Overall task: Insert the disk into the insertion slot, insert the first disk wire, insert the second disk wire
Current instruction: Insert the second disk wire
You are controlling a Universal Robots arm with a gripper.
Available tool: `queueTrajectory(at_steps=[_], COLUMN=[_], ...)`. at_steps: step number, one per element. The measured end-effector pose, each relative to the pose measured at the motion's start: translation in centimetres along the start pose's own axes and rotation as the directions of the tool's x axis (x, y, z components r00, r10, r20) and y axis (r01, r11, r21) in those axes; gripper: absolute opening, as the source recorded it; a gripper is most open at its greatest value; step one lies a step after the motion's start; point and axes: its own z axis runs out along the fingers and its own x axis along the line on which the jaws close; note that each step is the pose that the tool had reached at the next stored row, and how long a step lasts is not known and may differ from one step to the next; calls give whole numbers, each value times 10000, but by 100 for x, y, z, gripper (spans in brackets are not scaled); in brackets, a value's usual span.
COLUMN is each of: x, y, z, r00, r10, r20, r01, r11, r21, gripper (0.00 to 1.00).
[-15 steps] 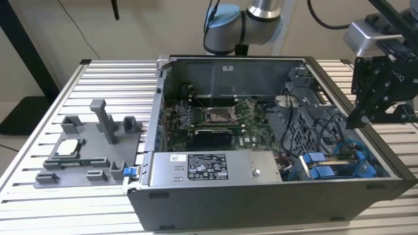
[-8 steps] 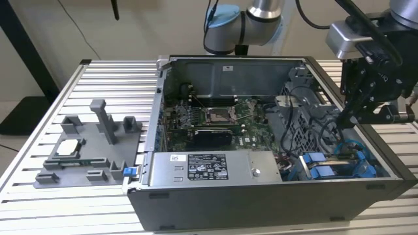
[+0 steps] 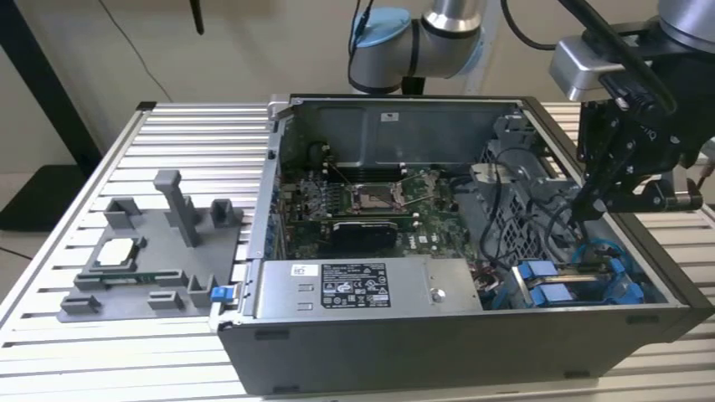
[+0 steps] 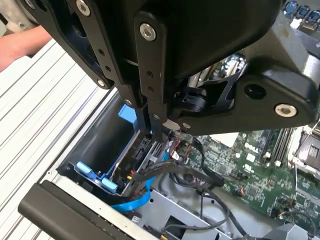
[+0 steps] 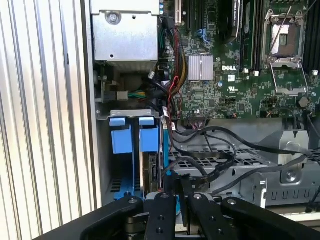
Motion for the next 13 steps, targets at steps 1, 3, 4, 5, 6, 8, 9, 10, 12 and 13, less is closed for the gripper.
queueTrajectory(at_steps=[1,3,4,5,6,8,9,10,12,13], x=[0,2,4,6,8,11,13,14,18,19], y=[1,3,4,5,7,10,11,12,15,17], z=[4,20,32,46,58,85,98,113,142,155], r00=[10000,10000,10000,10000,9999,9999,9999,9998,9997,9997], r10=[0,-3,-5,-7,-9,-12,-14,-17,-20,-22], r20=[-3,-33,-55,-78,-101,-147,-168,-189,-225,-241], r01=[0,3,5,7,9,13,14,17,20,22], r11=[10000,10000,10000,10000,10000,10000,10000,10000,10000,10000], r21=[0,3,4,5,6,8,9,11,18,24], gripper=[0,0,0,0,0,0,0,0,0,0])
